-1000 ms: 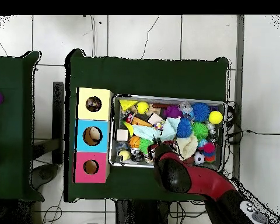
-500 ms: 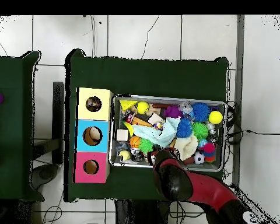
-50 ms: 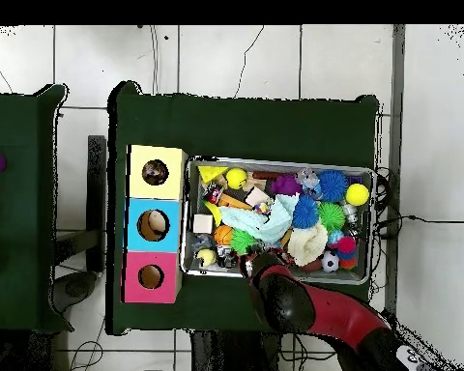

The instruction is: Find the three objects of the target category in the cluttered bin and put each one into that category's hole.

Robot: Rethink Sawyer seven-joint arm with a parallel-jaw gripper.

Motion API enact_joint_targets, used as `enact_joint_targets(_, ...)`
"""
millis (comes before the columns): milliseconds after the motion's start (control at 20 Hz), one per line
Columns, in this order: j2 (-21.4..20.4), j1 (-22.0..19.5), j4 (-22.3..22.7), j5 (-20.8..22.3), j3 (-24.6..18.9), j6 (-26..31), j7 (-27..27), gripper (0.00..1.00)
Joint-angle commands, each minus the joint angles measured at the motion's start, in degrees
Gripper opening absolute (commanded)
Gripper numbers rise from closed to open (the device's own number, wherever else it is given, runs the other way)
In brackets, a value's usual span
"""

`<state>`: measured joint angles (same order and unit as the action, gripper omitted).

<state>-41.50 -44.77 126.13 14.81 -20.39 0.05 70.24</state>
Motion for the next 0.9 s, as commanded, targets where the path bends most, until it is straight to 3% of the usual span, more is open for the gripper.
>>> enact_joint_targets(50,3.07,0.38,-2.78,-0.59,-2.05,-3.72,12.21,1.00)
enact_joint_targets(450,3.99,0.12,-2.41,-0.89,-1.96,-6.69,13.48,1.00)
enact_joint_targets(900,3.98,1.88,-5.20,-3.91,-0.93,-5.04,14.00,1.00)
